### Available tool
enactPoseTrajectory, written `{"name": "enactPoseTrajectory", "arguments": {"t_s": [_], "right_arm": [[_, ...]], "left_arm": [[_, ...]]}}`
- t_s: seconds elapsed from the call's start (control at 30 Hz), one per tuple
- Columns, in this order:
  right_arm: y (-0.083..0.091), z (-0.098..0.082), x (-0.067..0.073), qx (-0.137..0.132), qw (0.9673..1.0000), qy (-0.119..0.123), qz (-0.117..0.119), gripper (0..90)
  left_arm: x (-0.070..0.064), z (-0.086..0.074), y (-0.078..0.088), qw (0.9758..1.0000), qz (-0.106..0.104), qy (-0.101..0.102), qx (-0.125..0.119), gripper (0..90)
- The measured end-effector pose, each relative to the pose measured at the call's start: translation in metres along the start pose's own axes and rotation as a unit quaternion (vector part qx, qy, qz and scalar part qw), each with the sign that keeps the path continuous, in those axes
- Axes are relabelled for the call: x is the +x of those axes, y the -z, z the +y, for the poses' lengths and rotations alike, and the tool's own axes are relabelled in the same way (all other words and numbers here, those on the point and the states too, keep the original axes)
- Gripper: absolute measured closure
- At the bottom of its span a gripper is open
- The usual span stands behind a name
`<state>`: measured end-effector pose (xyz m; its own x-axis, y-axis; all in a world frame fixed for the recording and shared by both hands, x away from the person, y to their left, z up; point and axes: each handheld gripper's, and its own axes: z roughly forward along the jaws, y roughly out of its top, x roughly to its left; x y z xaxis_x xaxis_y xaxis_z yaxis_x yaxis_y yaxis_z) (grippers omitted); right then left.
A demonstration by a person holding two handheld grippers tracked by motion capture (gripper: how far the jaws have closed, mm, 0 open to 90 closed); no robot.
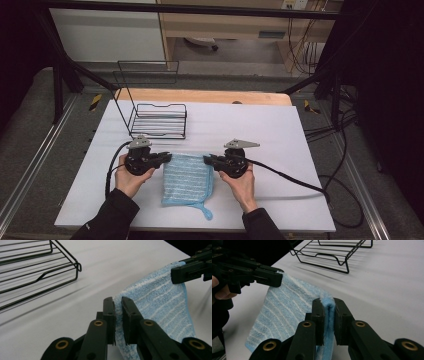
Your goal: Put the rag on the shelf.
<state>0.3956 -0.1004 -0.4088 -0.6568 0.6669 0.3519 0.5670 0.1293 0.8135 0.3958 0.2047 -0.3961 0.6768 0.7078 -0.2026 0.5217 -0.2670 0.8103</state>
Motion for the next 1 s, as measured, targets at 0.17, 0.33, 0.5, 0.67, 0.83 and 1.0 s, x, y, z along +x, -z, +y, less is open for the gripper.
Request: {"name": "enactPoseTrajectory", "arguments": {"t_s": [0.17, 0.33, 0.5, 0.67, 0.83, 1.0], "right_arm": [[0.004, 0.004, 0.005, -0.011, 0.9999, 0.013, -0.002, 81.0], [0.010, 0.010, 0.011, -0.023, 0.9995, 0.020, -0.002, 81.1], [0.017, 0.016, 0.016, -0.037, 0.9988, 0.033, -0.004, 81.1], [0.022, 0.021, 0.021, -0.047, 0.9980, 0.042, -0.004, 81.1], [0.027, 0.026, 0.027, -0.056, 0.9971, 0.052, -0.004, 81.2], [0.031, 0.033, 0.033, -0.067, 0.9958, 0.063, -0.005, 81.2]], "left_arm": [[-0.005, 0.003, 0.007, 0.9998, 0.008, -0.010, -0.013, 81.7], [-0.008, 0.006, 0.013, 0.9995, 0.008, -0.008, -0.030, 81.7], [-0.012, 0.009, 0.019, 0.9990, 0.009, -0.015, -0.042, 81.6], [-0.014, 0.012, 0.025, 0.9982, 0.011, -0.017, -0.056, 81.6], [-0.017, 0.015, 0.031, 0.9972, 0.013, -0.017, -0.071, 81.7], [-0.018, 0.019, 0.038, 0.9960, 0.015, -0.019, -0.086, 81.7]]}}
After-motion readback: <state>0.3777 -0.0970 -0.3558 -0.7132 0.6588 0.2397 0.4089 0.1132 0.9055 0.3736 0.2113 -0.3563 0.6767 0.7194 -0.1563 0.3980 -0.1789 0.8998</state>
